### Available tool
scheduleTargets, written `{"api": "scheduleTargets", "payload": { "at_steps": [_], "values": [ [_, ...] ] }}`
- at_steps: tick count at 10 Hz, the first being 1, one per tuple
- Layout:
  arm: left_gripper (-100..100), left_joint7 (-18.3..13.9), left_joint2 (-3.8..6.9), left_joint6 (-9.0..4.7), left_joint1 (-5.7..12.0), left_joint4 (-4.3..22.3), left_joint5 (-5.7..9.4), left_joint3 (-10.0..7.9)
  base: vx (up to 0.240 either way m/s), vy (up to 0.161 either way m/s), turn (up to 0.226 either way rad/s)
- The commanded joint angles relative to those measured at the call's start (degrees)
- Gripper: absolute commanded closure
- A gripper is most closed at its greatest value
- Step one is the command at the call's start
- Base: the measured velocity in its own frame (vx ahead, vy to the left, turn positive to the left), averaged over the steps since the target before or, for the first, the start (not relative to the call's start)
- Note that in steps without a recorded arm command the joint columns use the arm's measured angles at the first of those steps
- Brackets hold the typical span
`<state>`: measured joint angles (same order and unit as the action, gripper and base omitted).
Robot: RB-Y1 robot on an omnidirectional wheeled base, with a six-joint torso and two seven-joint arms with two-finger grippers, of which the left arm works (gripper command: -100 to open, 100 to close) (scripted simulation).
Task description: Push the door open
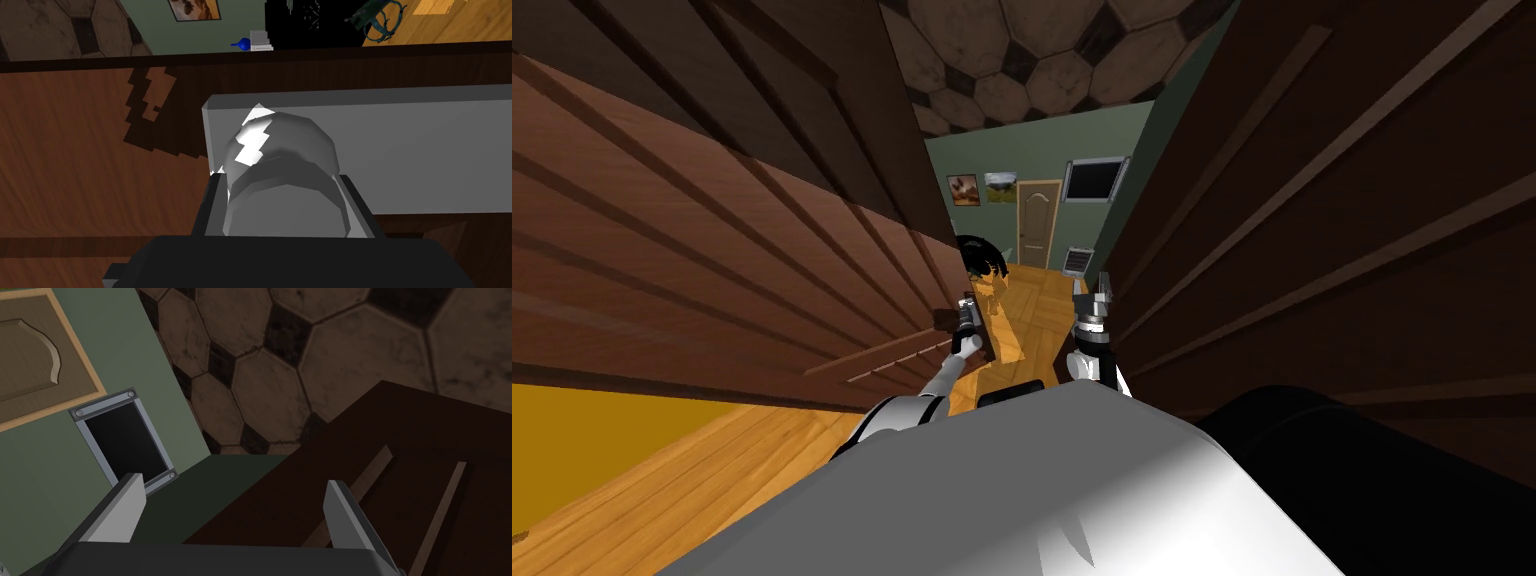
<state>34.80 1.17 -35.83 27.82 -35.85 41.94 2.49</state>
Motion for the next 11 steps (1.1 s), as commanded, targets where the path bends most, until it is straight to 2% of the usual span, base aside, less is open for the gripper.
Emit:
{"api": "scheduleTargets", "payload": {
  "at_steps": [1,4,5,6,11],
  "values": [
    [100,2.0,0.55,-2.06,0.94,0.8,1.84,-1.31,0.113,0.014,-0.080],
    [100,4.9,0.30,-4.31,1.79,1.9,5.06,-2.91,0.103,0.012,-0.065],
    [100,4.9,0.30,-4.31,1.79,1.9,5.06,-2.91,0.060,0.017,-0.021],
    [100,5.9,0.08,-5.04,2.07,2.3,6.11,-3.44,0.052,0.001,-0.043],
    [100,10.1,-1.75,-8.27,3.29,3.8,10.75,-5.75,0.079,0.009,-0.052]
  ]
}}
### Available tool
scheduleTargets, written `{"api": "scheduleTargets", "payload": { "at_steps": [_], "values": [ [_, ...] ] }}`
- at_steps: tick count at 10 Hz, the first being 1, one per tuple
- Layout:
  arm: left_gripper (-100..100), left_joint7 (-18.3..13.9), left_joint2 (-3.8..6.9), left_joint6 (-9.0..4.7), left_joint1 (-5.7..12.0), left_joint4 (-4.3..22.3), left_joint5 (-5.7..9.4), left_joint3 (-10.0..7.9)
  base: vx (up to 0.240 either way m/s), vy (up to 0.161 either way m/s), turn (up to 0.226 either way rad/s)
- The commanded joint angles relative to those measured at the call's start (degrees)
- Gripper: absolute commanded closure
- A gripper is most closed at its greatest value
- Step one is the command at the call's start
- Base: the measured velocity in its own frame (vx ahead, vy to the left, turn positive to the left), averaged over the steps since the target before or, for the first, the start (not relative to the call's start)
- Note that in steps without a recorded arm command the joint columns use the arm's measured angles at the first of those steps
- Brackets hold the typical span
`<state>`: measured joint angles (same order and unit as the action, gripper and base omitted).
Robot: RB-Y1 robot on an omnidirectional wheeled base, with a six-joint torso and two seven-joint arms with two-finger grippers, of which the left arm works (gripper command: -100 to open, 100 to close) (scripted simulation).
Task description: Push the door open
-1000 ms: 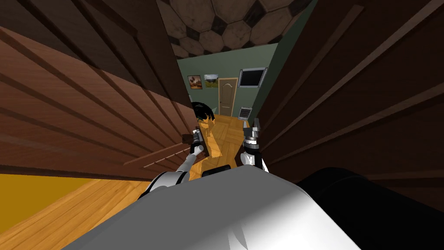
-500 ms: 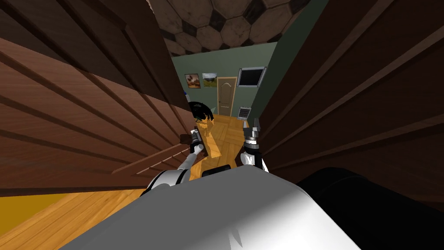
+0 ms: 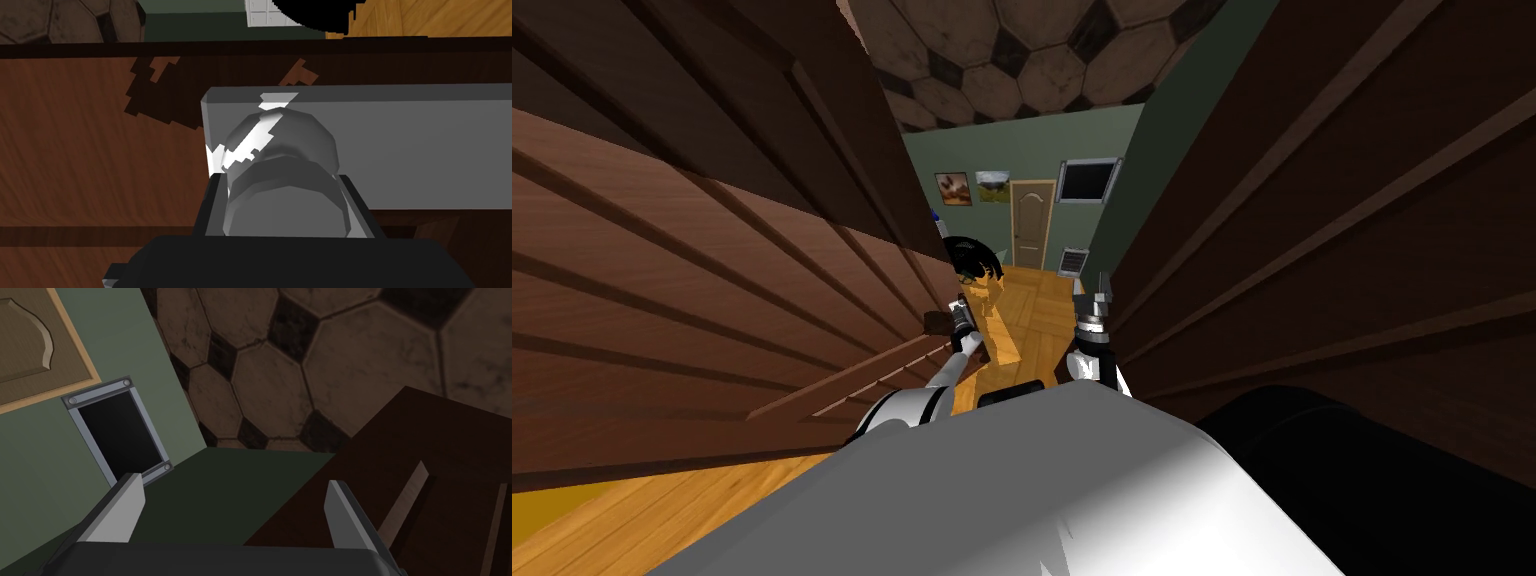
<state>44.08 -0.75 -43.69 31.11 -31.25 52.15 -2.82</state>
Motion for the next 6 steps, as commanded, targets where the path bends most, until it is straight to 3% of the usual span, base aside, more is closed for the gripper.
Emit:
{"api": "scheduleTargets", "payload": {
  "at_steps": [1,2,3,4,6],
  "values": [
    [100,2.0,-0.70,-1.35,0.36,-0.3,1.89,-1.11,0.114,0.018,-0.062],
    [100,2.9,-1.44,-2.00,0.60,0.0,2.82,-1.58,0.110,0.016,-0.049],
    [100,2.3,-1.04,-1.28,0.11,-0.2,2.21,-1.28,0.045,0.010,-0.004],
    [100,3.5,0.71,-2.68,0.19,-0.3,3.42,-1.84,0.098,0.021,-0.029],
    [100,3.7,1.01,-2.96,0.20,-0.3,3.68,-1.96,0.134,0.031,0.013]
  ]
}}
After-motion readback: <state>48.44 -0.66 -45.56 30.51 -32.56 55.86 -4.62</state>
